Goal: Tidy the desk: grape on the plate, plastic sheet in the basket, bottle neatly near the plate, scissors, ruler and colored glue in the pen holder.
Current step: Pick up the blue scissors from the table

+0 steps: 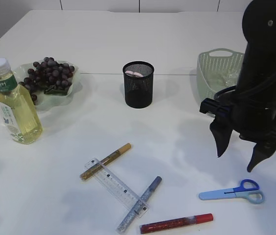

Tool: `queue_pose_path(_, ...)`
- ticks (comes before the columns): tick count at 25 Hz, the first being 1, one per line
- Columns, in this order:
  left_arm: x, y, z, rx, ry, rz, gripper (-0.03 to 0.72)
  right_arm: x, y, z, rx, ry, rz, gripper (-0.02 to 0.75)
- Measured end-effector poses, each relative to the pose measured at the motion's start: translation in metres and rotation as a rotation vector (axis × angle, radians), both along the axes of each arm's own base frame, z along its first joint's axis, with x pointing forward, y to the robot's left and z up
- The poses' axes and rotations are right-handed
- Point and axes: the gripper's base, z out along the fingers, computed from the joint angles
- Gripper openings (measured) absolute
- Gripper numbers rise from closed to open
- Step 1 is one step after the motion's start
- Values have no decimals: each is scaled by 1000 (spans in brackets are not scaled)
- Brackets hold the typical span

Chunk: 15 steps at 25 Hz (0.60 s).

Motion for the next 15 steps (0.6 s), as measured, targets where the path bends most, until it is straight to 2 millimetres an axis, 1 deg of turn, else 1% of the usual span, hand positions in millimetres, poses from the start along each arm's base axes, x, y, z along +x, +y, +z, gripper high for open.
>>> queue_pose_path(3,0,0,0,1,2,0,363,1,-3,0,-37,-15,-24,436)
queue_pose_path(9,0,1,0,8,-1,-1,363,4,-9,0,-104,-43,-3,429)
queue_pose_path(13,0,1,0,8,-2,-2,363,4,-10,0,-115,-48,1,428)
queue_pose_path(15,0,1,0,9,-2,-2,363,4,-10,0,-112,-48,-34,428)
